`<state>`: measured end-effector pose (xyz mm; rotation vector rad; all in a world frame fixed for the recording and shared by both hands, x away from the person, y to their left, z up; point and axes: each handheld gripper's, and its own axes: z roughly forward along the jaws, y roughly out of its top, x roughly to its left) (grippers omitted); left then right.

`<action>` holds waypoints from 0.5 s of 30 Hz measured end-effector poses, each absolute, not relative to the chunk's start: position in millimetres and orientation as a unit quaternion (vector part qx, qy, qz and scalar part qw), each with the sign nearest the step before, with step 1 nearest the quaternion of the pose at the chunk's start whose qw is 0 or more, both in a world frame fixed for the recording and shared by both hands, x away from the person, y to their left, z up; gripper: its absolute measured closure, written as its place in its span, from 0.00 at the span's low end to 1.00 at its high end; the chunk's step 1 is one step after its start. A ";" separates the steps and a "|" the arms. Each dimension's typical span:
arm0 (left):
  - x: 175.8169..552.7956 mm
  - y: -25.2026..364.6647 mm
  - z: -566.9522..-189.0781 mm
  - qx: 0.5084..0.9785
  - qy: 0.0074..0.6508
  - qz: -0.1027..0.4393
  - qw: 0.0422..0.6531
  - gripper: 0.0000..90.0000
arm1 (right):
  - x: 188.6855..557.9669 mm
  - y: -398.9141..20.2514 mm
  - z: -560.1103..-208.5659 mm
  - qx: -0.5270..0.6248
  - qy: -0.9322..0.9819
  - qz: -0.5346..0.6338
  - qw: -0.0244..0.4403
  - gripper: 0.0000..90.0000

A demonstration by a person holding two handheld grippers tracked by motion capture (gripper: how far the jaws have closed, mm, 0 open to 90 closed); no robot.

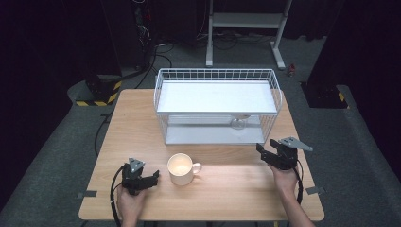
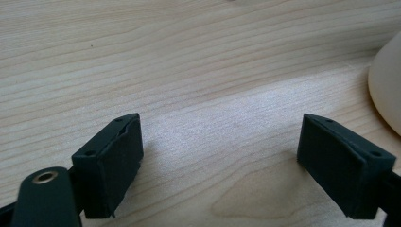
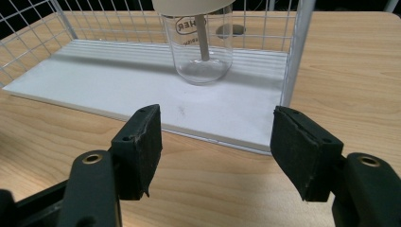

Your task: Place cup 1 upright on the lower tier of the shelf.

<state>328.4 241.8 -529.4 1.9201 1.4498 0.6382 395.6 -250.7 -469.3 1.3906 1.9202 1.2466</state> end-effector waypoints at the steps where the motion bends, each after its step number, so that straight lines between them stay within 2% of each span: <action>1: 328.4 241.8 -529.4 0.731 0.552 0.243 0.320 0.17 | 394.1 -251.7 -469.6 0.505 0.697 0.453 0.230 0.38; 15: 328.3 241.7 -529.5 0.730 0.552 0.244 0.320 0.18 | 374.9 -264.9 -474.2 0.502 0.699 0.449 0.240 0.37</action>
